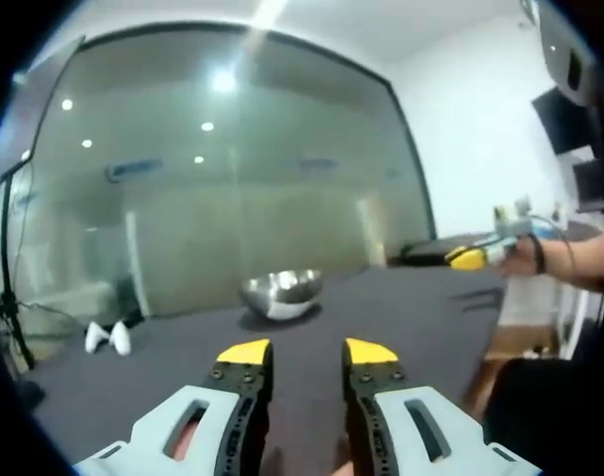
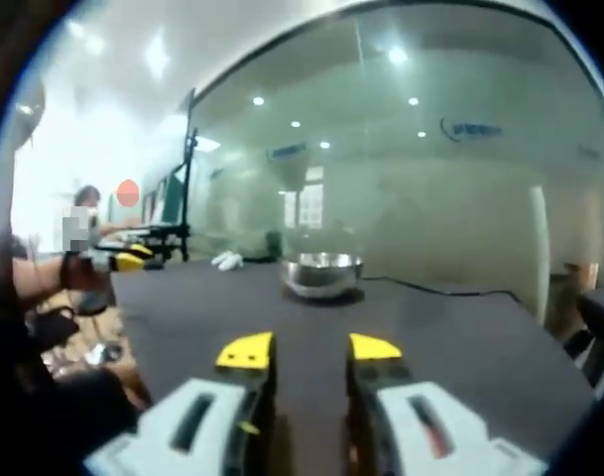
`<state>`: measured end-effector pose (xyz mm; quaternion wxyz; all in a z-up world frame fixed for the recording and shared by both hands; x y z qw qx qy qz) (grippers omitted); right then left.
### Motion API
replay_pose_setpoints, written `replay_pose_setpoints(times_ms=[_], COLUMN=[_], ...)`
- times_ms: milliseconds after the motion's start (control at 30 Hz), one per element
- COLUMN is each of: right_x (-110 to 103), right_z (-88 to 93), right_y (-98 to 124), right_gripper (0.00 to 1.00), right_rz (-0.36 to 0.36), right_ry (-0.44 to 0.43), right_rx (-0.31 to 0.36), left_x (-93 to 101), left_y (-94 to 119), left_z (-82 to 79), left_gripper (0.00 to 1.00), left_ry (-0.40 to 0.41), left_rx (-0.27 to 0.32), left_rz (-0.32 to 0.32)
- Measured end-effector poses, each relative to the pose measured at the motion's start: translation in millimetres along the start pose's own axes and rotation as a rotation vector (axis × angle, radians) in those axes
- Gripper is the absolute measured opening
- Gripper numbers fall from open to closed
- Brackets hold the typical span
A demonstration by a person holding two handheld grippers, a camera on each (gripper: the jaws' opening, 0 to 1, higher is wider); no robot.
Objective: Pick up the QQ candy scattered on the table and place it into the stainless steel bowl on the table
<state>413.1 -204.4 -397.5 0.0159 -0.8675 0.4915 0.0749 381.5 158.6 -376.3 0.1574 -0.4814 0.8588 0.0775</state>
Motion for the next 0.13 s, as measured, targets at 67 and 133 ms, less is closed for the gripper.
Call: replay_pose_setpoints(times_ms=[67,133], right_x=[0.3,-0.3], right_z=[2.3,3.8], right_y=[-0.3,-0.3], right_gripper=[0.28,0.28], right_rz=[0.009,0.008], right_ry=[0.000,-0.008], right_rx=[-0.008,-0.013], left_x=[-1.8,-2.9], left_y=[2.0,3.8], left_z=[0.7,0.9], left_gripper=[0.29,0.29], left_ry=[-0.018,-0.005], left_rx=[-0.002,0.007], left_rz=[-0.019,-0.020])
Point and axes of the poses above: the point that each gripper's makers call its tool centre point, and the gripper's own axes: y roughly backward along the fingers, x roughly to its right, z roughly out of its underside, the point moved 4 cm from there along y, roughly backward along the fingers, and after that the axes turned 11 degrees about -y, right-handed, at the moved point
